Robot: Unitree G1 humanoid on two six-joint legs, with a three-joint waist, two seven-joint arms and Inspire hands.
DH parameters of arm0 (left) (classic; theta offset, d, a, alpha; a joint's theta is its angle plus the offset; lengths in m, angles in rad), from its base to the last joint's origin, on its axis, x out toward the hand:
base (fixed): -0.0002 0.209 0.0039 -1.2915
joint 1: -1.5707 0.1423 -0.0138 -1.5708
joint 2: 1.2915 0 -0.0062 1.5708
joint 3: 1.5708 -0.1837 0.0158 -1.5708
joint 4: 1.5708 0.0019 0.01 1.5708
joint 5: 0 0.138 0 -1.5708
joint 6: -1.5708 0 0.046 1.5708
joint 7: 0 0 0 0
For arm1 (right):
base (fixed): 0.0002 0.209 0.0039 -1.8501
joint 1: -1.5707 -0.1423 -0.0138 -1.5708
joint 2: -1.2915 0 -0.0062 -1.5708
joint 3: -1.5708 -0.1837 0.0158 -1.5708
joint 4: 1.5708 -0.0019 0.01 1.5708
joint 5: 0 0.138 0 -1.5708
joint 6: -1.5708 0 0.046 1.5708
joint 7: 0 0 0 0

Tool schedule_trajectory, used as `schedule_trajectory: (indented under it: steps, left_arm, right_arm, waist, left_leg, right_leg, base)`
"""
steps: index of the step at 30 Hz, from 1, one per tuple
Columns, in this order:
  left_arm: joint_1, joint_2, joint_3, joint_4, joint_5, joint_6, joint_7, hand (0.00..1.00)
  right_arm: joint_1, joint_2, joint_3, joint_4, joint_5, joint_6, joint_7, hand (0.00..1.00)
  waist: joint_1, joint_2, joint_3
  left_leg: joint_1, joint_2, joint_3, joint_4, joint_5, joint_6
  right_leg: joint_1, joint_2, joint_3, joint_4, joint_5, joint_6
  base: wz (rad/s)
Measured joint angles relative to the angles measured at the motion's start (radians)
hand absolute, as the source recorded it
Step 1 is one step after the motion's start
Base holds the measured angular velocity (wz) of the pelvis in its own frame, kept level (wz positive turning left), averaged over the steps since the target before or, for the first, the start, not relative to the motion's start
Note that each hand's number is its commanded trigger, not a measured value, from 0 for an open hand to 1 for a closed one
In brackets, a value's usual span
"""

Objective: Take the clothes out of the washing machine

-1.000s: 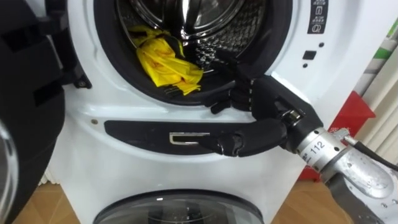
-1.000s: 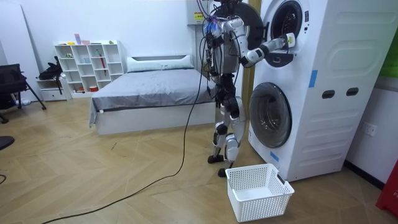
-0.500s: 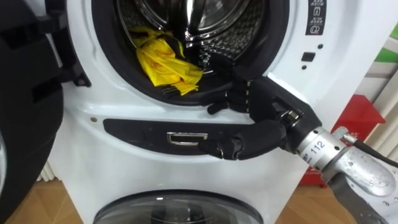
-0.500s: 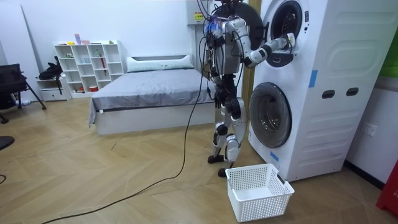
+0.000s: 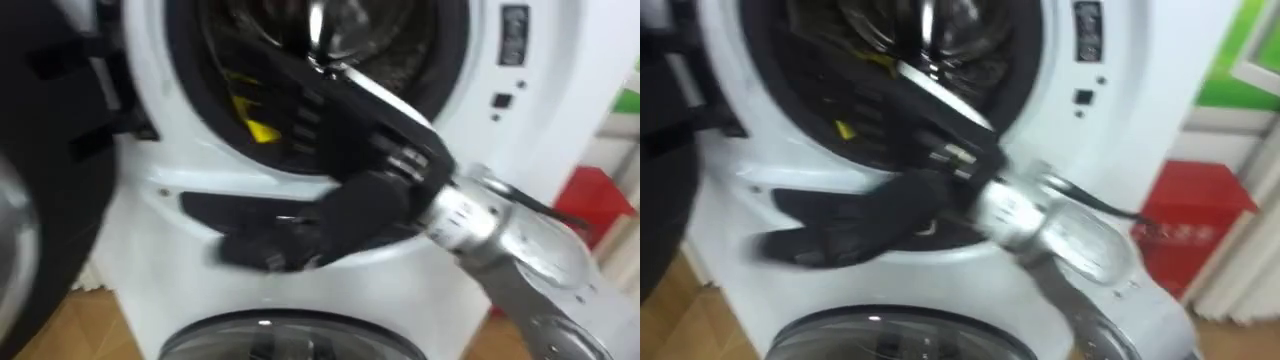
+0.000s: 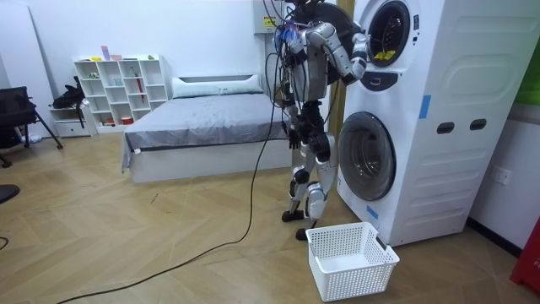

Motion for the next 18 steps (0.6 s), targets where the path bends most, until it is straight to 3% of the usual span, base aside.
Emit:
schedule_trajectory:
  steps: [4, 5, 13, 18]
  left_arm:
    - [0.003, 0.0, 0.0, 0.018, -0.002, 0.031, -0.006, 0.0]
    - [0.001, 0.001, -0.002, 0.018, -0.001, 0.031, -0.008, 0.0]
    - [-0.02, 0.005, -0.058, 0.016, -0.014, 0.021, -0.026, 0.0]
    - [-0.036, 0.004, -0.062, 0.015, -0.014, 0.002, -0.029, 0.0]
  right_arm:
    - [-0.022, -0.001, 0.011, 0.006, 0.065, -0.006, 0.034, 0.0]
    - [-0.022, 0.003, 0.014, 0.006, 0.066, -0.016, 0.042, 0.0]
    - [-0.022, -0.006, 0.082, 0.025, 0.122, -0.096, 0.063, 0.0]
    - [-0.022, -0.014, 0.097, 0.025, 0.13, -0.102, 0.053, 0.0]
  waist:
    - [0.004, -0.011, 0.0075]
    - [0.005, -0.01, 0.0124]
    - [0.021, -0.007, 0.0176]
    - [0.018, -0.006, 0.0238]
  left_leg:
    - [-0.004, -0.007, -0.016, 0.002, -0.016, 0.01]
    - [-0.007, -0.009, -0.017, 0.002, -0.017, 0.011]
    - [-0.004, -0.009, -0.015, -0.008, -0.023, 0.013]
    - [-0.005, -0.01, -0.014, -0.007, -0.023, 0.014]
  right_leg:
    - [0.017, -0.01, -0.021, -0.002, -0.004, 0.011]
    - [0.016, -0.013, -0.027, -0.003, -0.001, 0.01]
    - [0.018, -0.012, -0.032, -0.015, 0.003, 0.003]
    - [0.023, -0.012, -0.032, -0.03, 0.003, 0.005]
  base:
    - [0.14]
    - [0.0]
    - [0.0]
    - [0.0]
